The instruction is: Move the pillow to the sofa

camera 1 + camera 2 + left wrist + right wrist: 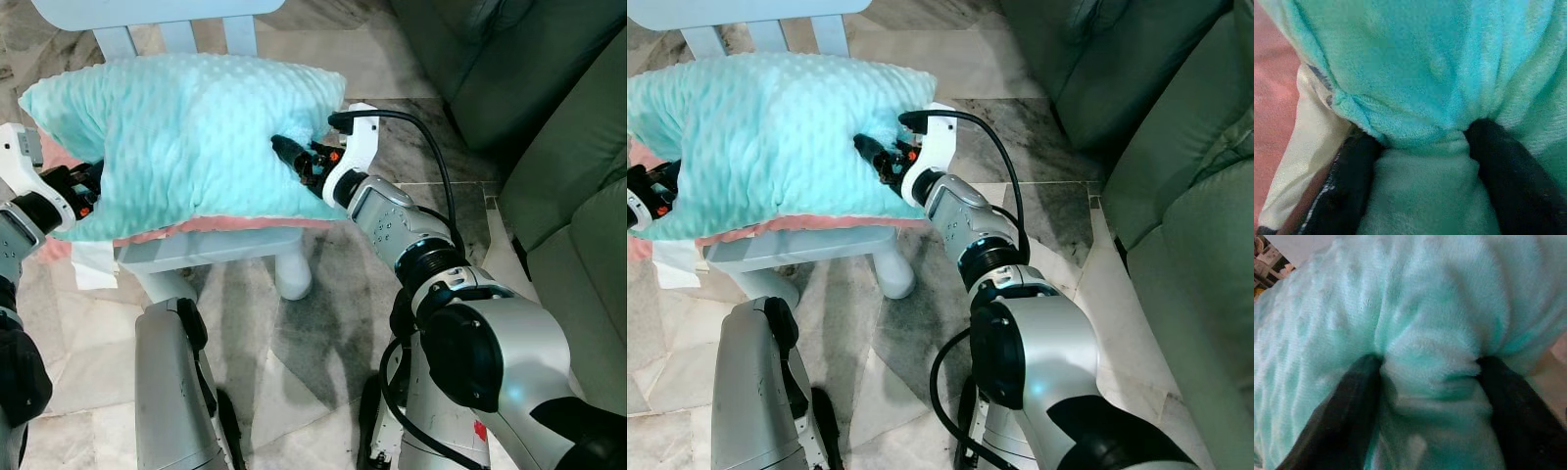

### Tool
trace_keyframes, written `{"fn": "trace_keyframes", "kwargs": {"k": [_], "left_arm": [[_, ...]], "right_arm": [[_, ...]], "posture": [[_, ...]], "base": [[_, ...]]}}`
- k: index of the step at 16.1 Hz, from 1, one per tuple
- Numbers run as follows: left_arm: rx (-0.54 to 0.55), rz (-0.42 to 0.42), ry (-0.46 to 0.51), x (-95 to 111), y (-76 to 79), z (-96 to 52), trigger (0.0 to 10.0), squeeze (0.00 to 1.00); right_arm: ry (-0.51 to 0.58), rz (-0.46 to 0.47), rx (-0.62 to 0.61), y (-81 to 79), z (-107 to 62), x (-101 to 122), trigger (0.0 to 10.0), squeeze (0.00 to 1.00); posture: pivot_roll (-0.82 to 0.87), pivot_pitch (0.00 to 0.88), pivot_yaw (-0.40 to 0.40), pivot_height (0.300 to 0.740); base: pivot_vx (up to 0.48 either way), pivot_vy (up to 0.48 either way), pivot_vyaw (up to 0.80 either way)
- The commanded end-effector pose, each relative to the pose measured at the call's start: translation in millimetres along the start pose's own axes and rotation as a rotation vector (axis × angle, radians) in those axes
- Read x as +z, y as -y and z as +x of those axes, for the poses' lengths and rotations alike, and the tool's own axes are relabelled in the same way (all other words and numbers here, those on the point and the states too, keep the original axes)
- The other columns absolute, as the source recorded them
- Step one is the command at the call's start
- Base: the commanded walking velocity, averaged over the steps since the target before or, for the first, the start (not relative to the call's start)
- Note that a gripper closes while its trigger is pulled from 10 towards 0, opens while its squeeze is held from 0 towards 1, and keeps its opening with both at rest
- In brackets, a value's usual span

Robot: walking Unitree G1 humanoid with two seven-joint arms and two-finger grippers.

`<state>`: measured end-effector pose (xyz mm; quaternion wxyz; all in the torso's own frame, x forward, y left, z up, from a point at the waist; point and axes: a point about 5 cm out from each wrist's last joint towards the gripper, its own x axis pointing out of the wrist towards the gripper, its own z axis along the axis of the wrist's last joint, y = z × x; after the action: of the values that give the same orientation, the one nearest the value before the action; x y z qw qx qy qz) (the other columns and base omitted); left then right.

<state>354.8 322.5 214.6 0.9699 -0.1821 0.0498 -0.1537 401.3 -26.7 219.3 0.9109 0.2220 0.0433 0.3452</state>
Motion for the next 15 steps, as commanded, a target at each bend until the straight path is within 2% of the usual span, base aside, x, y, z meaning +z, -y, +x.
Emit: {"fn": "trace_keyframes", "kwargs": {"k": [1,11,15], "left_arm": [[-0.008,-0.015,-0.045,-12.2,-0.2,0.2,0.0,0.0],[0.0,-0.03,-0.038,-18.0,-3.6,-4.4,0.0,0.0],[0.076,-0.012,0.018,-15.9,-8.9,-5.8,0.0,0.0]], "right_arm": [[-0.019,0.012,0.06,-12.5,5.6,-2.8,0.0,0.0],[-0.012,-0.016,0.125,-18.8,6.6,-4.8,0.0,0.0],[-0.009,-0.013,0.129,-18.1,6.0,-4.9,0.0,0.0]], "posture": [[0.0,0.343,-0.033,0.401],[0.0,0.351,-0.034,0.401],[0.0,0.357,-0.035,0.401]], "base": [[0.0,0.0,0.0],[0.0,0.0,0.0],[0.0,0.0,0.0]]}}
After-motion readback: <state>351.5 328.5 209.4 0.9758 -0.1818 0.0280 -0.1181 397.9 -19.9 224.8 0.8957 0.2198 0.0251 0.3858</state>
